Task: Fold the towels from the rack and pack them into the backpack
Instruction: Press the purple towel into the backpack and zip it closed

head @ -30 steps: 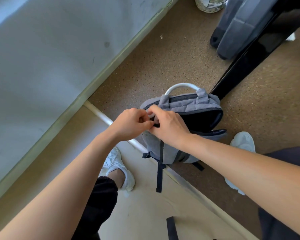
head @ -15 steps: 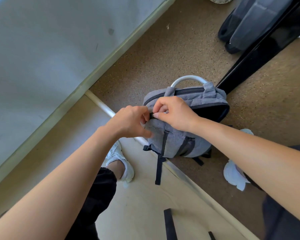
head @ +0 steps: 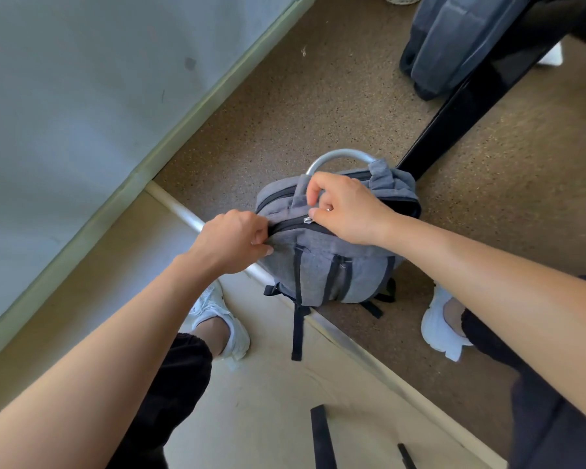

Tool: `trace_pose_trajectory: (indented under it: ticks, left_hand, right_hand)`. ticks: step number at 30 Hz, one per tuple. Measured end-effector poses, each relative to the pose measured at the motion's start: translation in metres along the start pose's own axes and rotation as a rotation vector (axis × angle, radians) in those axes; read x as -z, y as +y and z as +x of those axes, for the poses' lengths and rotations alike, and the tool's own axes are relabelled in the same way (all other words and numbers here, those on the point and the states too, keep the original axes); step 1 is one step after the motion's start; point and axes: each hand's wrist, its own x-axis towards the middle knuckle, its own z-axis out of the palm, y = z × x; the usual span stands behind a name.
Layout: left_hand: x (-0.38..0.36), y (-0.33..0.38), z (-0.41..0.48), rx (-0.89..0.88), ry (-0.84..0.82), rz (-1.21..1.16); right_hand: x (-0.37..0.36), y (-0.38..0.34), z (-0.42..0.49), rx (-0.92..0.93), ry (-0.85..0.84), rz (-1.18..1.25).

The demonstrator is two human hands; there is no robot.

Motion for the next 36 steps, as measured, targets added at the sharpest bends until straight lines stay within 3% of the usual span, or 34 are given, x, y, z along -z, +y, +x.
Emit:
trace_pose_trajectory:
  ticks: [7, 12, 15, 18, 20, 23, 29, 36]
  left_hand:
    - [0.015, -0.002, 0.0, 0.132, -0.092, 0.098]
    - [0.035, 0.035, 0.0, 0.047, -0.077, 0.399]
    - [0.051, 0.07, 0.003, 0.014, 0.077, 0.315]
    - [0.043, 0.101, 0.014, -0.227, 0.268, 0.104]
    - [0.03, 0.117, 0.023, -0.356, 0.253, 0.108]
    - [0.01, 0.129, 0.037, -0.324, 0.244, 0.181]
    - [-0.003, 0.129, 0.053, -0.239, 0.3, -0.007]
    - [-0.001, 0.112, 0.056, -0.223, 0.35, -0.022]
  right_hand:
    - [0.041, 0.051, -0.028, -0.233, 0.096, -0.013]
    - [0.04, 0.065, -0.046, -0.254, 0.13, 0.02]
    - [0.042, 0.065, -0.05, -0.246, 0.118, 0.12]
    - [0.045, 0.064, -0.051, -0.226, 0.121, 0.208]
    - [0.044, 0.063, -0.051, -0.202, 0.127, 0.252]
    - [0.044, 0.065, -0.052, -0.182, 0.15, 0.31]
    - [0.042, 0.071, -0.061, -0.111, 0.227, 0.313]
    - [0.055, 0.134, -0.069, -0.366, 0.41, 0.317]
